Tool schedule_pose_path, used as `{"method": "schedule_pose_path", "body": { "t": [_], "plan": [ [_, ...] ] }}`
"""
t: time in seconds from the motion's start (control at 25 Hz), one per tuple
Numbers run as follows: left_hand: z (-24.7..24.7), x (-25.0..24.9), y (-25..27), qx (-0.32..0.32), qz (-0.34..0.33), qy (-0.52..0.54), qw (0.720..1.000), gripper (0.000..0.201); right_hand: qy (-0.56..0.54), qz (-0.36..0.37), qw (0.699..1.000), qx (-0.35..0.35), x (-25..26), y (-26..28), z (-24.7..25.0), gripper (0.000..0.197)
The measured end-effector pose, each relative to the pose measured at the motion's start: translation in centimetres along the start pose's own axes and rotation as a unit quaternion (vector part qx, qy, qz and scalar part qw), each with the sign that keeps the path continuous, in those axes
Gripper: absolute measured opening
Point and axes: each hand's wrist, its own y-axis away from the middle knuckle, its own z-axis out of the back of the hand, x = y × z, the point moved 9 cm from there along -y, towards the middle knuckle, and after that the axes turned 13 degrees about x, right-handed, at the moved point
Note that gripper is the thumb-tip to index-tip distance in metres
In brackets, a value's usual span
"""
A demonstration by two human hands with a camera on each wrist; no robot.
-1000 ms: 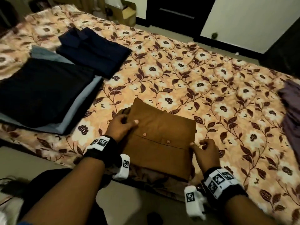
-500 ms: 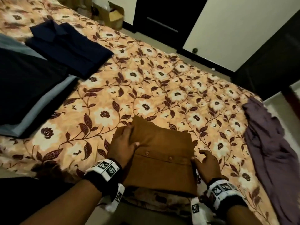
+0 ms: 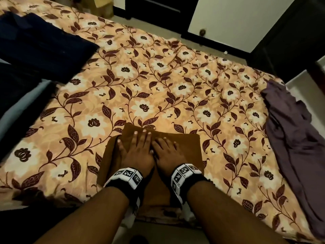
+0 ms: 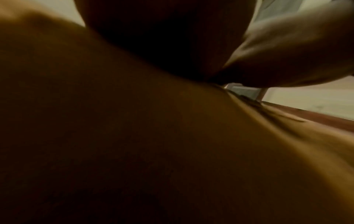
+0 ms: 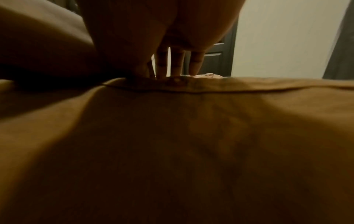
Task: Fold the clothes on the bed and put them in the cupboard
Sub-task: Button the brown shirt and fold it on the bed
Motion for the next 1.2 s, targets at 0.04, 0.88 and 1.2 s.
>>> {"method": "schedule_pose_path", "body": {
  "t": [0.04, 0.88, 1.2],
  "plan": [
    [-0.5, 0.5, -0.4, 0.0, 0.008, 0.004, 1.0, 0.06, -0.013, -0.012, 1.0, 0.023, -1.2, -0.5, -1.3, 0.053],
    [-6.9, 3.9, 7.7, -0.117, -0.221, -0.233, 0.94, 0.062, 0.057, -0.067, 0.995, 0.048, -8.6, 10.5, -10.5, 0.067],
    [-2.9, 8.9, 12.6, -0.108, 0.187, 0.312, 0.925, 0.095, -0.021, -0.125, 0.992, 0.022, -4.3, 12.5, -9.0, 0.073]
  ]
}}
